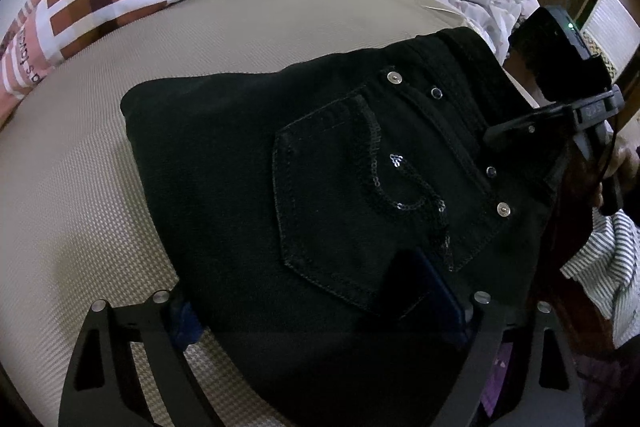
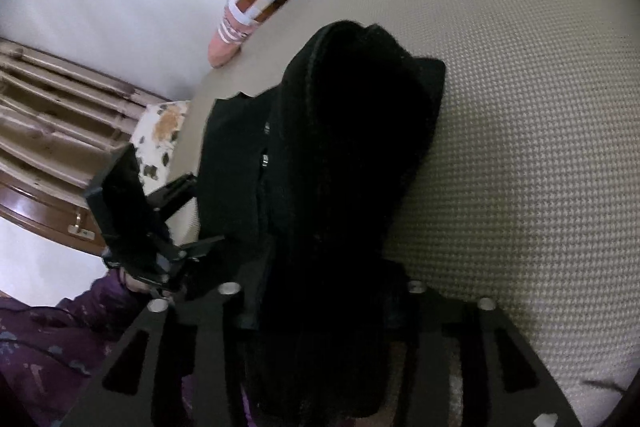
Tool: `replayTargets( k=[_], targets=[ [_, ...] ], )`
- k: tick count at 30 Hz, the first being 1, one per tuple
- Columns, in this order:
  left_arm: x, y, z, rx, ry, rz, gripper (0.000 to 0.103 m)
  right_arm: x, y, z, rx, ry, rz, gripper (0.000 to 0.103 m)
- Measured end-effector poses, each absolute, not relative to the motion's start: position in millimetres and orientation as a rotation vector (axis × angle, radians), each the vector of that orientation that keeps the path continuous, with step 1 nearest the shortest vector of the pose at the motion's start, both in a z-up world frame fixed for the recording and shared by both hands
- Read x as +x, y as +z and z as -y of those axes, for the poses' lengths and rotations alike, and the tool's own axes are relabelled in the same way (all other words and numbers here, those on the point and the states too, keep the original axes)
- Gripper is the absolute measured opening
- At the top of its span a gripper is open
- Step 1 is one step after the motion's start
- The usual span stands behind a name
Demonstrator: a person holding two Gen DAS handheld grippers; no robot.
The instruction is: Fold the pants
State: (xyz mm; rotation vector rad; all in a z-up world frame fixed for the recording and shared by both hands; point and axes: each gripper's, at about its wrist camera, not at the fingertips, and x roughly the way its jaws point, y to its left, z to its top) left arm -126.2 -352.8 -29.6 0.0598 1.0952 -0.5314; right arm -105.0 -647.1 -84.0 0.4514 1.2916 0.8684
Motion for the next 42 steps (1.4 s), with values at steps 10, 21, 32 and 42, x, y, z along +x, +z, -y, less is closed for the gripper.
replayTargets(
  k=[10,21,32,42],
  targets=[
    [-130.8,-21.2,339.9,0.037,-0.513,-1.033,0.054,-113.7,-77.8,641.7,0.436,0.864,-1.245,0.034],
    [-121.4,-22.1,318.2,-0.088,-0.527,-1.118,0.056,-130.1,-77.9,648.4,0.550,0.870,-1.215,0.031],
    [-97.7,-29.2,302.1,-0.352,-0.740,-1.184,0.083,-129.7,-90.2,656.6,0.604,0.855,-1.220,0.036],
    [-103.5,-28.4,307.0,-0.311,-0.706,-1.104,0.069,-139.8,-82.8,654.5,0.603,0.840,-1.159,0.030]
  ],
)
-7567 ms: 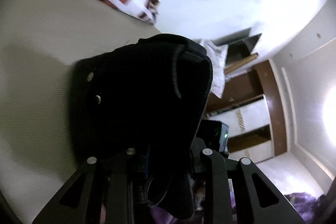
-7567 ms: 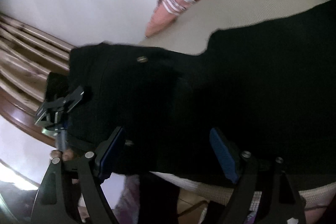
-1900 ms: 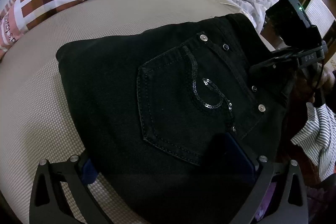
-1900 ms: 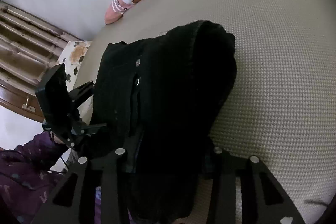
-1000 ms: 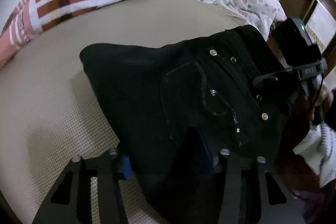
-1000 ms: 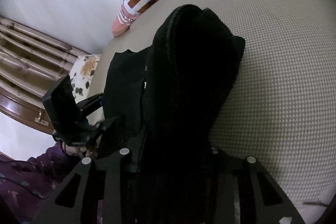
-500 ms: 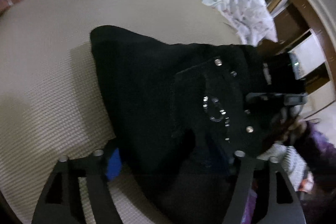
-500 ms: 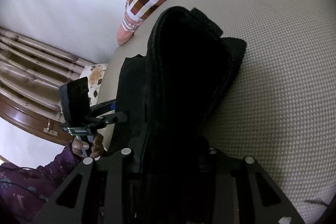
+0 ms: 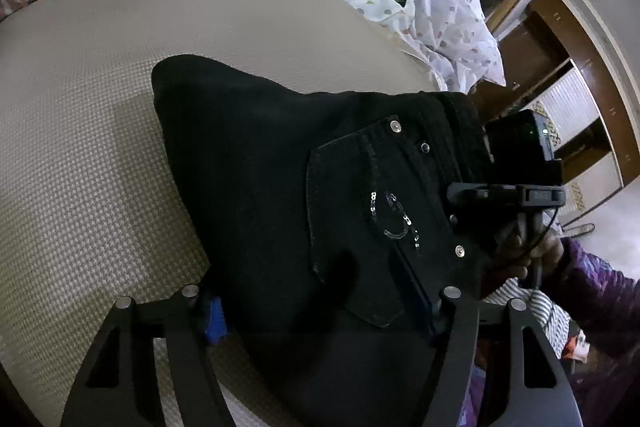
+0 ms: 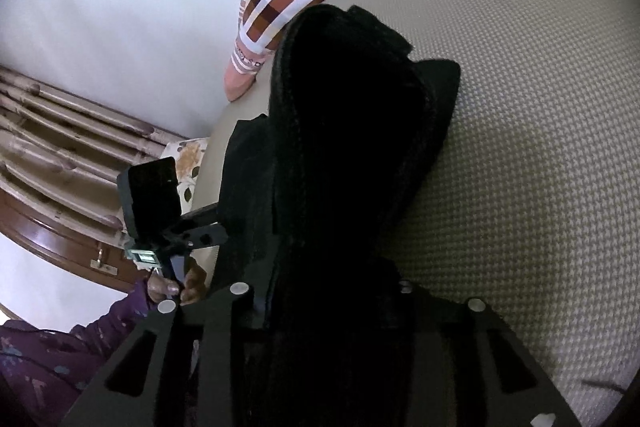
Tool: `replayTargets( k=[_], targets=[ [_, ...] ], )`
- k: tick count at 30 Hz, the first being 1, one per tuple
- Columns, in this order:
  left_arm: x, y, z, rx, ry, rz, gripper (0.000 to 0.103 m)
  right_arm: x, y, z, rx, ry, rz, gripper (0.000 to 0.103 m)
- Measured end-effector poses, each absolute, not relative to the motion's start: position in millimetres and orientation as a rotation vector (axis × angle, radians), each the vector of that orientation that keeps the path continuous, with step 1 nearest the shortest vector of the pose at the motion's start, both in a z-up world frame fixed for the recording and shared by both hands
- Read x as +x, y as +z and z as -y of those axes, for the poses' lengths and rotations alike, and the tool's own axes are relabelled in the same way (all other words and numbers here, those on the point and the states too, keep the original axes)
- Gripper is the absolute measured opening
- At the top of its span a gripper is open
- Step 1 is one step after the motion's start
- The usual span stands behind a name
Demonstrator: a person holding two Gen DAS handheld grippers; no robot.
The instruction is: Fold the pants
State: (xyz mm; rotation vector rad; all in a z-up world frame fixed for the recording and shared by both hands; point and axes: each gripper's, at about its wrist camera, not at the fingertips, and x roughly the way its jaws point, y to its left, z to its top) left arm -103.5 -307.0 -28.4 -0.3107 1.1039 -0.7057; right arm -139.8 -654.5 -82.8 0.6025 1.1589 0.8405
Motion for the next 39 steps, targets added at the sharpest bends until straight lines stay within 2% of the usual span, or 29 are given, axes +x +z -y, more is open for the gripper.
replayTargets(
  k=[7,21,39],
  targets=[
    [-105.8,-19.2,303.7,-0.385,-0.725,-1.084,0.065,-142.3,-69.8,645.7,0.656,0.879,-1.145,0.029],
    [-132.1,-2.2,268.4,-0.410,-0.642,-1.036,0.065,-155.6,-63.7,598.3,0.763,0.955,-1.136,0.029],
    [-157.8,27.5,180.1,-0.271,-0.419,-0.946,0.065,-130.0,-48.5,478.3,0.791,1.086,-1.155,0.030]
  ],
)
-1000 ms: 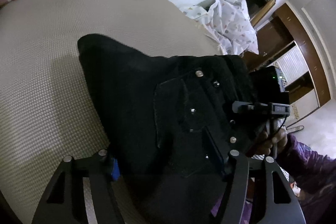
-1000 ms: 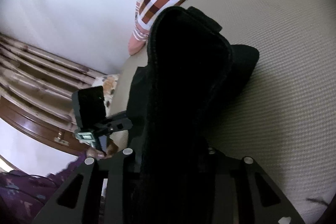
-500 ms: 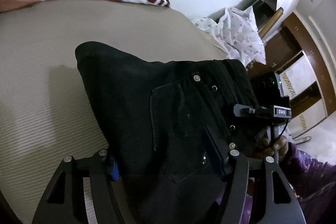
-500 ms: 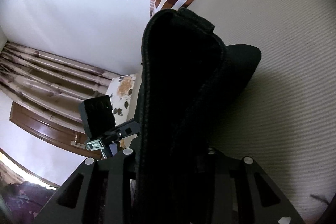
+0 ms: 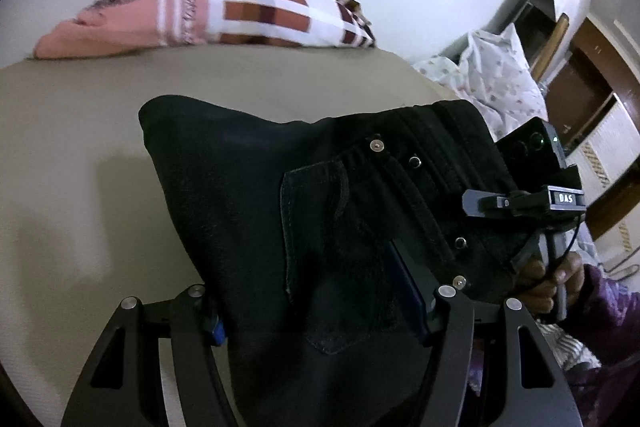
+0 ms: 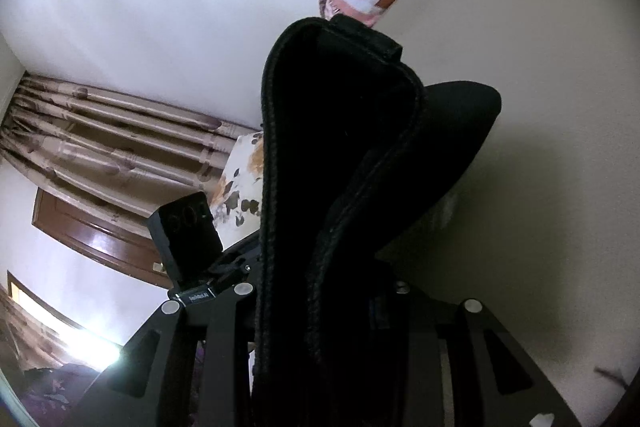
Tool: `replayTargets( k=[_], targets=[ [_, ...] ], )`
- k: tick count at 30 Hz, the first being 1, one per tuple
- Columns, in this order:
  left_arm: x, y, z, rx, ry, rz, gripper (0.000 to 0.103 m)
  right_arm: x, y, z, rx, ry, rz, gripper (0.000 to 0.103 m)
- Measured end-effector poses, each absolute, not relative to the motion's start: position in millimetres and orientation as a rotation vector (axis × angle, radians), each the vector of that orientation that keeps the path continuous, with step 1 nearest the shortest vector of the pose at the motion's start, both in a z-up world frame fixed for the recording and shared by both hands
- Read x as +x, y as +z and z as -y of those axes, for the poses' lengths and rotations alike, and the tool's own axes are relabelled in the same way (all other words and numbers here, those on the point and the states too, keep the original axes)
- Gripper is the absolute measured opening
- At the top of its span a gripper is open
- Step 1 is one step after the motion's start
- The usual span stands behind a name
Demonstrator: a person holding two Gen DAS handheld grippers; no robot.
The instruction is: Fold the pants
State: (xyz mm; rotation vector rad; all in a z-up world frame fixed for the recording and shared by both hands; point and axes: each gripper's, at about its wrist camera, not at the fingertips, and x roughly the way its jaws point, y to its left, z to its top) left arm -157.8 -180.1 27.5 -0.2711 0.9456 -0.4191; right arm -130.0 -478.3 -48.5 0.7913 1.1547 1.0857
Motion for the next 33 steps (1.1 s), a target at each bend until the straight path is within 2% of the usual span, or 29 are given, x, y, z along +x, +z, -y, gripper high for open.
replayTargets(
  k=[18,33],
  targets=[
    [-119.4,52.1,79.7,-0.213,-0.231,-0.845,0.065,-56.6,-39.9,356.1,0.776,1.202,-1.139,0.030],
    [-79.2,43.9,20.5,-0.228,-0.138,-0.818,0.065,3.0,-54.4,281.2,0.787,1.242,-1.149,0.030]
  ],
)
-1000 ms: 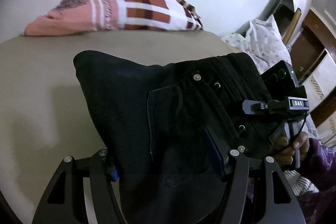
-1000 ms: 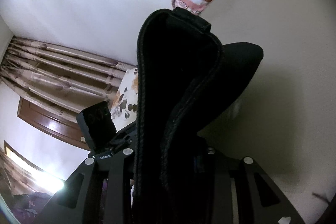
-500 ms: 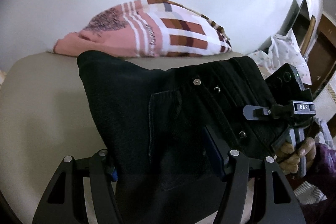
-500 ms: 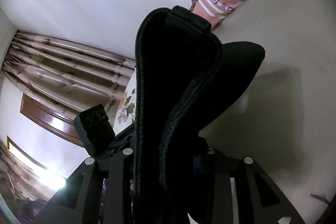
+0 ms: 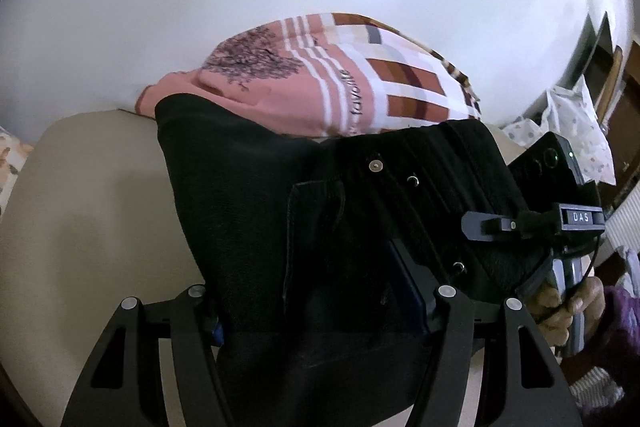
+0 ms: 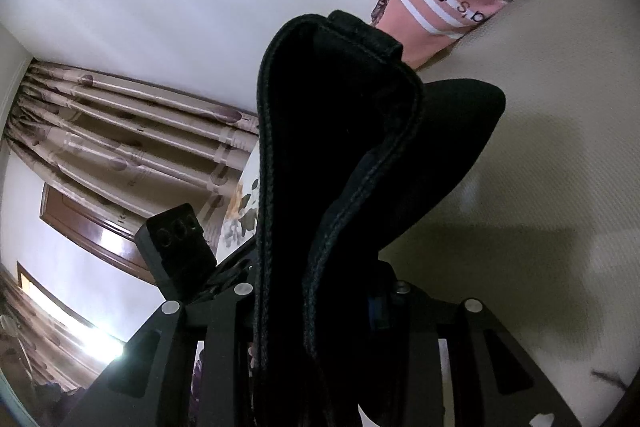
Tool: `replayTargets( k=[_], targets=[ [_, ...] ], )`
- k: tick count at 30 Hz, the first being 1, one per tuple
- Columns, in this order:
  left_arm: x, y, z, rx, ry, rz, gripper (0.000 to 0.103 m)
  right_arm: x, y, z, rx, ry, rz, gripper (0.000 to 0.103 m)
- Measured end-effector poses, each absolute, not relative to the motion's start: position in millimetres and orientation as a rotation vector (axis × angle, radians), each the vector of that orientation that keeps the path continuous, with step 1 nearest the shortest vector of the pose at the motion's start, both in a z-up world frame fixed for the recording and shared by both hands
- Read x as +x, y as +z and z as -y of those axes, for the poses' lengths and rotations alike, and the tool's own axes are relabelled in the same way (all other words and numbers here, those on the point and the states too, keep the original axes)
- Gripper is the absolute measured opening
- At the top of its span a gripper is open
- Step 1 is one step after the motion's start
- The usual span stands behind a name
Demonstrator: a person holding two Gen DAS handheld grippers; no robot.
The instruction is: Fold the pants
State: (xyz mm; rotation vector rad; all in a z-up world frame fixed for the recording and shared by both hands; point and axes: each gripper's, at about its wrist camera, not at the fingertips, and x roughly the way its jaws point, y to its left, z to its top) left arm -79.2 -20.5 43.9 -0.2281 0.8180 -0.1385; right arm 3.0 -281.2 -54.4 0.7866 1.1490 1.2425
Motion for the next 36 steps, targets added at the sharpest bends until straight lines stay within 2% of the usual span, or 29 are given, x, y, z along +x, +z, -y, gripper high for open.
replayTargets(
  k=[18,36],
  targets=[
    [-46.6,37.1,-18.9,-0.229,-0.064,-0.815,0.065,31.3,-65.3,221.6,0.817,1.268,-1.167,0.030],
    [-34.5,12.2,-31.7,-0.237,-0.050,-0.842,0.065,39.3,-90.3,211.6,0.807,1.244,-1.208,0.030]
  ],
)
